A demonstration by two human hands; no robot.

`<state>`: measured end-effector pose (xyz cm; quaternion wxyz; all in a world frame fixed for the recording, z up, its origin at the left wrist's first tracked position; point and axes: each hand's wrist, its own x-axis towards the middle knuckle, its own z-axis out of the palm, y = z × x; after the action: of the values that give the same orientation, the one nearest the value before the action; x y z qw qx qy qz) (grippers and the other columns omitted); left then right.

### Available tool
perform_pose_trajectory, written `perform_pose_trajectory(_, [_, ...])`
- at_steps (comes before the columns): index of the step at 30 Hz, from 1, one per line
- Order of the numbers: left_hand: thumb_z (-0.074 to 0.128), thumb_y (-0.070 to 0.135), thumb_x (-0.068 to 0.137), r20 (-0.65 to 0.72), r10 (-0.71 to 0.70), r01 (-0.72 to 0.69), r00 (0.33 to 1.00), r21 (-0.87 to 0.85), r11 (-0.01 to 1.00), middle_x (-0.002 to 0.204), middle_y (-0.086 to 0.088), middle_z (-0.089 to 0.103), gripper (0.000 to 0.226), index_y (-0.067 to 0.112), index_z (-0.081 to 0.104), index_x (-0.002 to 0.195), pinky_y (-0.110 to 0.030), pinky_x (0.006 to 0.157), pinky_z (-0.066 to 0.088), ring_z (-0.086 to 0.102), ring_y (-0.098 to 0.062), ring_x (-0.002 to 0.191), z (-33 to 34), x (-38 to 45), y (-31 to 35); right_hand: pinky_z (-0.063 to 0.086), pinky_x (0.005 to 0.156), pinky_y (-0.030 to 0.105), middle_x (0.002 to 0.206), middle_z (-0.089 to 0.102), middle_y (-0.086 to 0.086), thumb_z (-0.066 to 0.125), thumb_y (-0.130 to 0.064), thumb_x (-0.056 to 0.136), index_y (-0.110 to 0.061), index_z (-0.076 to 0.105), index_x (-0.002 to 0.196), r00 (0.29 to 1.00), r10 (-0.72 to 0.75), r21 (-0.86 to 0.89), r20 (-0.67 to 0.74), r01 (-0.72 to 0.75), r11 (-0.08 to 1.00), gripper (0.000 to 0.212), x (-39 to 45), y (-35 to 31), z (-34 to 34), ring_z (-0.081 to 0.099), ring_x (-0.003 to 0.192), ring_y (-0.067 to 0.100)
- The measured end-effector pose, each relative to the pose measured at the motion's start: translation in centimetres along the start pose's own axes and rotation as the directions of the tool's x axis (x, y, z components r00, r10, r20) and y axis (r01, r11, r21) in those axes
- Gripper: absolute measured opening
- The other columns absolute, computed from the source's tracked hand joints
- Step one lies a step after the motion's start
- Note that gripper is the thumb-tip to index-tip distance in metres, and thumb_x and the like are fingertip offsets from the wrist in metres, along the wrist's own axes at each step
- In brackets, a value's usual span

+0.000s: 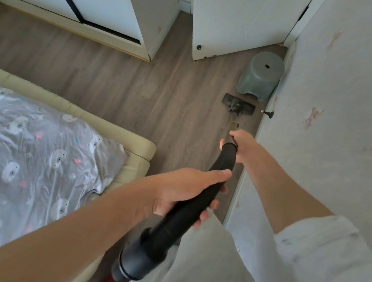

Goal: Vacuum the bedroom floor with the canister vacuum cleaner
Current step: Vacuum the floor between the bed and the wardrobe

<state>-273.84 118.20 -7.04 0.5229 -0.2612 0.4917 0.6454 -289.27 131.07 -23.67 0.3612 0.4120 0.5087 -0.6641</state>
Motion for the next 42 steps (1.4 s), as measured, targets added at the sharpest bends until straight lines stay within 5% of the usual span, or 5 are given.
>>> perform_pose_trajectory(9, [0.059, 0.055, 0.097, -0.066, 0.06, -0.07, 0.996, -0.148, 0.987, 0.065, 0.002, 0.058, 0.037, 0.018, 0.059, 0.102, -0.023, 0.047, 0.048, 0.052, -0.014, 0.048, 1.4, 5.1, -1.6, 0.05, 0.063, 0.033, 0.092, 0.046, 0.013, 0.041, -0.012, 0.102, -0.007, 0.043, 0.093, 0.999, -0.032, -0.157, -0.035, 0.026, 0.987, 0.011, 3.3, -1.4, -1.2, 0.051, 0.073, 0.024])
perform_pose_trajectory(16, [0.06, 0.055, 0.096, -0.166, 0.006, -0.035, 0.986, -0.169, 0.985, 0.067, -0.002, 0.058, 0.048, 0.011, 0.063, 0.113, -0.026, 0.047, 0.046, 0.051, -0.017, 0.048, -0.9, -4.7, -10.5, 0.048, 0.058, 0.034, 0.091, 0.048, 0.014, 0.037, -0.008, 0.102, -0.004, 0.045, 0.096, 0.995, 0.094, -0.177, 0.04, -0.085, 0.981, 0.011, -1.3, 9.2, 2.3, 0.052, 0.071, 0.023])
perform_pose_trajectory(20, [0.064, 0.056, 0.092, -0.264, -0.003, -0.066, 0.965, -0.254, 0.965, 0.067, -0.007, 0.057, 0.05, 0.008, 0.066, 0.109, -0.027, 0.045, 0.045, 0.049, -0.021, 0.045, -1.0, -9.4, -12.7, 0.051, 0.051, 0.033, 0.098, 0.056, 0.017, 0.041, -0.007, 0.101, -0.005, 0.046, 0.121, 0.987, 0.128, -0.223, 0.096, -0.104, 0.969, 0.021, -2.9, 12.8, 6.5, 0.057, 0.066, 0.025])
perform_pose_trajectory(27, [0.06, 0.056, 0.095, -0.277, 0.061, -0.163, 0.959, -0.364, 0.917, 0.064, -0.001, 0.058, 0.044, 0.015, 0.061, 0.108, -0.028, 0.047, 0.047, 0.051, -0.016, 0.046, -2.7, -5.6, -7.0, 0.049, 0.057, 0.033, 0.095, 0.044, 0.01, 0.042, -0.008, 0.101, -0.008, 0.044, 0.089, 0.983, 0.087, -0.269, 0.16, -0.041, 0.962, 0.011, -0.2, 6.9, 12.3, 0.047, 0.067, 0.022])
perform_pose_trajectory(42, [0.059, 0.061, 0.095, -0.045, 0.08, -0.088, 0.996, -0.245, 0.966, 0.065, -0.001, 0.058, 0.046, 0.016, 0.057, 0.105, -0.027, 0.052, 0.052, 0.055, -0.017, 0.049, -7.3, 3.1, 8.7, 0.055, 0.052, 0.028, 0.103, 0.046, 0.01, 0.05, -0.012, 0.098, -0.01, 0.044, 0.093, 0.999, 0.013, -0.17, 0.045, -0.005, 0.986, 0.008, 9.8, -8.8, 11.9, 0.056, 0.078, 0.026])
